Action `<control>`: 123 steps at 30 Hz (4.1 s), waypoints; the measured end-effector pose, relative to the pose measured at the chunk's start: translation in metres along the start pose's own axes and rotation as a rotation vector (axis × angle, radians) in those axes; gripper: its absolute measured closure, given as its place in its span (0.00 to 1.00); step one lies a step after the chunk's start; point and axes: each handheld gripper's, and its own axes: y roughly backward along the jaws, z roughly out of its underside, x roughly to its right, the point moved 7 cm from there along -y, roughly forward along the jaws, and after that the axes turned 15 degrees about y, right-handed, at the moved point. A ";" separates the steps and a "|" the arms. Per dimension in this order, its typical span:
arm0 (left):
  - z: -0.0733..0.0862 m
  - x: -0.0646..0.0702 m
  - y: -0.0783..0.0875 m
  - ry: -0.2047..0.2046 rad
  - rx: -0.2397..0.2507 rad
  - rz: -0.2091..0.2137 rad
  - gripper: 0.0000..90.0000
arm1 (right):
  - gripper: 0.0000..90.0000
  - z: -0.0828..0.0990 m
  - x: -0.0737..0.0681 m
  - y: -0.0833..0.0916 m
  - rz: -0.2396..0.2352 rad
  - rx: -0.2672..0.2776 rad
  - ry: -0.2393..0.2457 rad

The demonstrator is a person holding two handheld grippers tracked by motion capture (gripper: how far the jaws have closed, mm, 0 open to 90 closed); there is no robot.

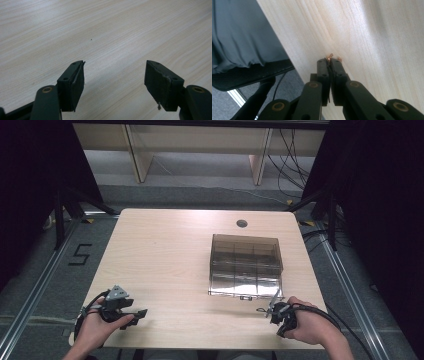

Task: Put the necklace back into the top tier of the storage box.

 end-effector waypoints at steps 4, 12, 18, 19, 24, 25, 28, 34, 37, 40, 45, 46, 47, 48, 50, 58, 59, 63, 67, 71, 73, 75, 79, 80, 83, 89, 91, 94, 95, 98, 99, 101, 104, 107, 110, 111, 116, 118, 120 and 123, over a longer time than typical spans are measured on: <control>0.000 0.000 0.000 0.009 0.000 0.001 0.36 | 0.97 0.001 0.000 0.007 -0.007 -0.001 -0.013; 0.000 0.000 0.000 0.002 0.000 -0.003 0.36 | 0.97 0.000 -0.001 0.018 -0.010 0.013 0.010; 0.000 0.000 0.000 0.001 -0.003 -0.002 0.36 | 0.97 -0.001 0.000 0.025 0.001 0.009 0.013; 0.000 0.000 -0.001 0.006 0.001 -0.003 0.36 | 0.97 -0.001 0.000 0.026 -0.002 0.014 0.013; 0.000 0.000 0.000 0.006 -0.001 -0.011 0.36 | 0.97 -0.002 0.000 0.030 -0.002 0.004 0.011; 0.000 0.000 0.000 0.006 -0.002 -0.012 0.36 | 0.97 -0.003 0.001 0.031 -0.002 0.003 0.018; 0.000 0.000 -0.001 0.009 0.001 0.001 0.36 | 0.97 -0.004 0.001 0.033 -0.006 0.006 0.022; 0.000 -0.001 -0.001 0.002 0.000 0.001 0.36 | 0.97 -0.006 0.003 0.037 -0.009 0.000 0.022; 0.000 -0.001 0.000 0.002 0.000 -0.001 0.36 | 0.97 -0.008 0.003 0.038 -0.006 0.003 0.028; 0.000 -0.001 0.000 -0.001 -0.001 0.001 0.36 | 0.97 -0.009 0.004 0.040 0.004 0.007 0.028; 0.000 -0.001 -0.001 0.001 0.001 0.000 0.36 | 0.97 -0.010 0.004 0.044 0.006 -0.004 0.007; 0.000 -0.001 0.000 -0.001 -0.001 0.002 0.36 | 0.97 -0.010 0.005 0.046 0.003 -0.007 0.021; 0.000 -0.001 0.000 0.000 -0.001 0.001 0.36 | 0.97 -0.011 0.006 0.046 0.002 -0.007 0.022; 0.000 -0.001 0.000 -0.002 -0.005 0.001 0.36 | 0.97 -0.011 0.006 0.047 0.001 -0.007 0.019; 0.000 -0.001 0.000 -0.002 -0.004 0.001 0.36 | 0.97 -0.012 0.006 0.048 -0.001 -0.007 0.020; 0.000 -0.001 0.000 -0.002 -0.005 0.002 0.36 | 0.97 -0.014 0.007 0.053 -0.002 -0.009 0.026; 0.000 -0.001 0.000 -0.002 -0.005 0.001 0.36 | 0.97 -0.014 0.006 0.054 0.001 -0.014 0.007; 0.000 -0.001 0.000 -0.002 -0.005 0.002 0.36 | 0.97 -0.016 0.007 0.055 -0.005 -0.013 0.031; 0.000 -0.001 0.000 -0.001 -0.005 0.000 0.36 | 0.97 -0.016 0.007 0.057 -0.004 -0.011 0.010; 0.000 -0.001 0.000 0.000 -0.003 0.001 0.36 | 0.97 -0.017 0.008 0.060 -0.011 -0.016 0.023; 0.000 -0.001 0.000 -0.001 -0.002 0.003 0.36 | 0.97 -0.018 0.010 0.061 -0.010 -0.005 0.039; 0.000 -0.001 0.000 -0.001 -0.003 0.003 0.36 | 0.97 -0.019 0.010 0.062 -0.009 -0.014 0.026; 0.000 -0.001 0.000 0.000 0.000 0.002 0.36 | 0.97 -0.021 0.011 0.065 -0.007 -0.009 0.032; 0.000 -0.001 0.000 -0.001 -0.003 0.003 0.36 | 0.97 -0.021 0.010 0.066 -0.007 -0.015 0.029; 0.000 -0.001 0.000 -0.002 0.000 0.004 0.36 | 0.97 -0.022 0.012 0.068 -0.003 -0.002 0.040; 0.000 -0.001 0.000 0.002 0.001 0.002 0.36 | 0.97 -0.024 0.014 0.075 0.010 0.006 0.033; 0.000 -0.001 0.000 0.002 -0.001 0.002 0.36 | 0.97 -0.024 0.012 0.078 0.009 -0.006 0.004; 0.000 -0.001 0.000 0.000 -0.003 0.002 0.36 | 0.97 -0.024 0.014 0.079 0.023 0.002 0.005; 0.000 -0.001 0.000 -0.001 -0.003 0.002 0.36 | 0.97 -0.025 0.015 0.080 0.015 0.003 0.023; 0.000 -0.001 0.000 0.000 -0.003 0.002 0.35 | 0.97 -0.026 0.014 0.082 0.017 0.001 0.003; 0.000 -0.001 0.000 0.000 -0.003 0.002 0.36 | 0.97 -0.026 0.015 0.083 0.022 0.002 0.003; 0.000 -0.001 0.000 0.000 -0.003 0.002 0.36 | 0.97 -0.028 0.016 0.083 0.021 0.016 0.028; 0.000 -0.001 0.000 0.001 -0.003 0.002 0.36 | 0.97 -0.029 0.015 0.085 0.021 0.015 0.012; 0.000 -0.001 0.000 0.000 -0.003 0.002 0.36 | 0.97 -0.029 0.018 0.088 0.021 0.015 0.037; 0.000 -0.001 0.000 0.000 -0.003 0.002 0.36 | 0.97 -0.030 0.018 0.090 0.025 0.018 0.034; 0.000 -0.001 0.000 -0.001 -0.004 0.003 0.35 | 0.97 -0.030 0.018 0.091 0.035 0.024 0.018; 0.000 -0.001 0.000 0.001 -0.004 0.004 0.35 | 0.97 -0.031 0.019 0.091 0.038 0.028 0.013; 0.000 -0.001 0.000 0.000 -0.004 0.004 0.36 | 0.97 -0.031 0.020 0.091 0.034 0.034 0.037; 0.000 -0.001 0.000 0.000 -0.004 0.004 0.35 | 0.97 -0.031 0.020 0.091 0.036 0.031 0.030; 0.000 -0.001 0.000 -0.002 -0.002 0.003 0.35 | 0.97 -0.031 0.021 0.093 0.047 0.036 0.021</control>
